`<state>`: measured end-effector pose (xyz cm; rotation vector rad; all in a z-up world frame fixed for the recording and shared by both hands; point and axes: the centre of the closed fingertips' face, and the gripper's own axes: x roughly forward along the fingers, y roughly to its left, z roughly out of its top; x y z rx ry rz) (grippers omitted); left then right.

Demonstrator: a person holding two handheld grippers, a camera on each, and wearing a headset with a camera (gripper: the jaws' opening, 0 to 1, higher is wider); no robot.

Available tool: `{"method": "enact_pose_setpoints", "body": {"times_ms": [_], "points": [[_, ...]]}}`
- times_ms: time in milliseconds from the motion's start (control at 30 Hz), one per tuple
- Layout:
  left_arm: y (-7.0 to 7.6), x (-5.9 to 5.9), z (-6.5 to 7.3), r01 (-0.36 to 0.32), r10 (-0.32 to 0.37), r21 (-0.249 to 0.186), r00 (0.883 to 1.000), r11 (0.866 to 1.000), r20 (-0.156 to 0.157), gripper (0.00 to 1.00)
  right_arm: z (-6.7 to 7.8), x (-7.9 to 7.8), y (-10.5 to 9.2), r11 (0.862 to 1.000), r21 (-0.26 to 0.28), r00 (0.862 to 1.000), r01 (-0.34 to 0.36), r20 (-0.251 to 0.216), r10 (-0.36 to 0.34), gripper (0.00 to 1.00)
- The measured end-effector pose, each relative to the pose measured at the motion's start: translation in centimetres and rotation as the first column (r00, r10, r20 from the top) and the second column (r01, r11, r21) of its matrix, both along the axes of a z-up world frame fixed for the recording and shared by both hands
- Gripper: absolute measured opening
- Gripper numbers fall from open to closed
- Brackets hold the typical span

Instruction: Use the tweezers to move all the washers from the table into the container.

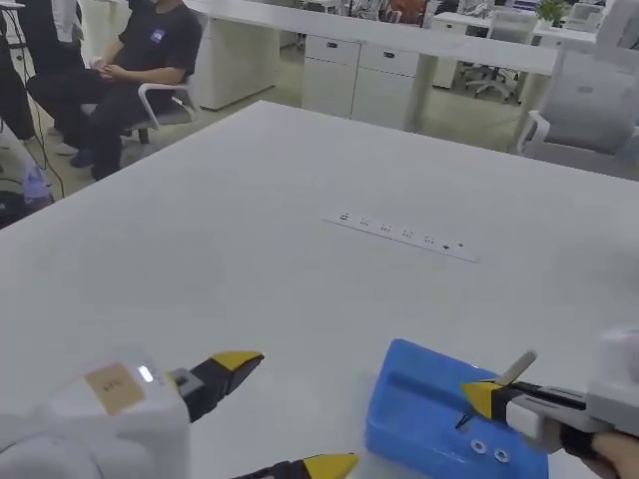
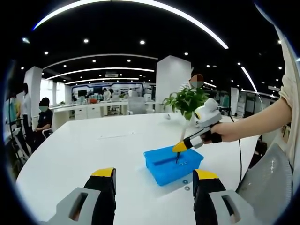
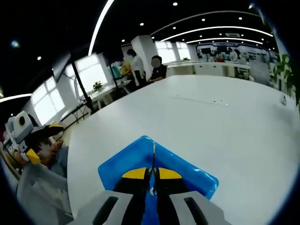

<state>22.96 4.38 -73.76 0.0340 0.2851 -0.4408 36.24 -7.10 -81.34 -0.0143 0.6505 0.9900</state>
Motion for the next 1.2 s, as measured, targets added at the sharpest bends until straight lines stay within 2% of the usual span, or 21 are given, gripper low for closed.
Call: {"method": "enact_pose_setpoints", "body": {"times_ms": [200, 400, 500, 633, 967, 1200], "points": [[0.0, 0.0, 0.0, 0.002, -0.002, -0.001, 1.000, 1.000, -0.003, 0.66, -0.5, -0.4, 0.3, 0.999, -0.023, 1.000, -0.023, -0.009, 0.023, 0.03], [-0.2, 0.0, 0.0, 0.007, -0.007, -0.002, 1.000, 1.000, -0.004, 0.66, -1.0, -0.3, 0.4, 0.997, -0.054, 0.999, -0.052, 0.006, 0.052, 0.03], [-0.2, 0.0, 0.0, 0.006, -0.006, -0.001, 1.000, 1.000, -0.006, 0.66, -1.2, 0.0, 0.2, 0.994, -0.081, 0.997, -0.070, 0.031, 0.073, 0.03], [-0.2, 0.0, 0.0, 0.005, -0.005, 0.001, 1.000, 1.000, -0.003, 0.66, -1.2, 0.2, 0.1, 0.994, -0.086, 0.997, -0.070, 0.039, 0.074, 0.04], [0.0, 0.0, 0.2, -0.004, 0.004, -0.005, 1.000, 1.000, 0.004, 0.66, 0.1, -0.1, -0.7, 0.998, -0.044, 0.998, -0.037, 0.044, 0.039, 0.04], [0.1, 0.0, 0.2, -0.006, 0.006, -0.007, 1.000, 1.000, 0.007, 0.66, 2.5, -1.0, -0.6, 0.999, 0.047, 0.998, -0.014, 0.054, 0.012, 0.04]]}}
